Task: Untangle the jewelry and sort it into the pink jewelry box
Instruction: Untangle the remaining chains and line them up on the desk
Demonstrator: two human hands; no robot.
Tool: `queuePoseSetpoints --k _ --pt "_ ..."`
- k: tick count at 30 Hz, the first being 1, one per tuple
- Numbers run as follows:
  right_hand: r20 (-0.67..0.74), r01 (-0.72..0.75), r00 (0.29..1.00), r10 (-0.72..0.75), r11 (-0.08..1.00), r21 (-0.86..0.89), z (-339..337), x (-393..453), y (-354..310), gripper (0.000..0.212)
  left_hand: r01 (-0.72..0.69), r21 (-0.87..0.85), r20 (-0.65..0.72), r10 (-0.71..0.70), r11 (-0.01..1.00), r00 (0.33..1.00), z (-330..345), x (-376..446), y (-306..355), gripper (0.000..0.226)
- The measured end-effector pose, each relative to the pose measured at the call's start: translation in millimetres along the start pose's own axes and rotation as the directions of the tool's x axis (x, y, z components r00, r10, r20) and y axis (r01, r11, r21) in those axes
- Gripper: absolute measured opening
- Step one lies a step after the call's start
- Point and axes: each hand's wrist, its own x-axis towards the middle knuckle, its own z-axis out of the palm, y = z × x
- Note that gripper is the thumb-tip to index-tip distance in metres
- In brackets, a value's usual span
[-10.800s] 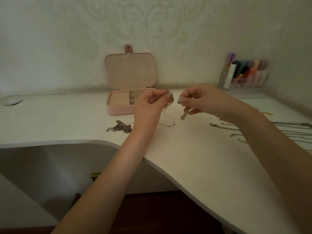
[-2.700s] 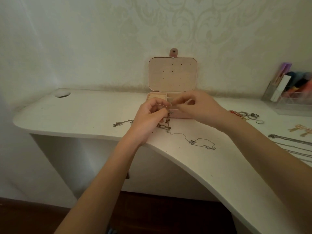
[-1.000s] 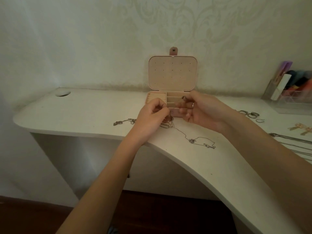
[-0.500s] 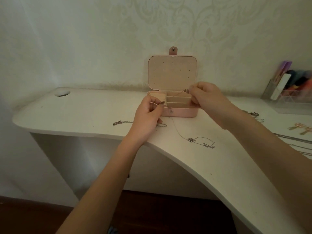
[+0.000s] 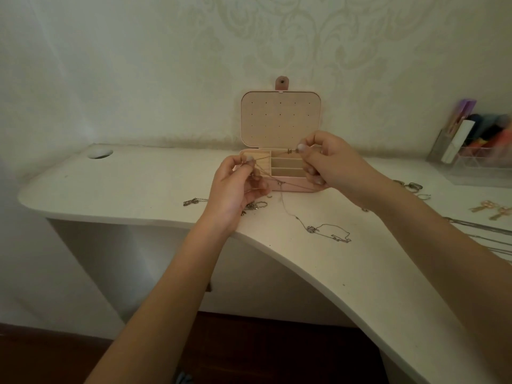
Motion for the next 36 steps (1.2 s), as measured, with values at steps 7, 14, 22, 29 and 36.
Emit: queuePoseSetpoints --k 7,14,22,29,36 --pt "0.065 0.124 0.992 -0.108 0.932 -0.34 4 -3 3 0.014 0.09 -0.064 0.043 -0.088 0.994 0.995 -1 1 4 0.025" --pt "0.19 0.217 0.972 -0.141 0.85 -0.48 4 -4 9 0.014 0.082 0.022 0.089 -0.083 0.996 0.993 0 3 2 0.041" --pt "0.218 0.17 0.97 -0.111 0.946 -0.275 12 -6 16 0.028 0.066 0.09 0.102 -0.075 0.994 0.992 -1 1 2 0.043" --pt "0.199 0.063 0.98 -0.028 0.983 -0.172 11 -11 8 0.017 0.05 0.076 0.121 -0.059 0.996 0.991 -2 2 -1 0.048" --pt "0.168 -0.007 0.985 0.028 0.992 -0.123 13 -12 2 0.019 0.079 0.033 0.225 -0.084 0.996 0.971 -4 2 0 0.045"
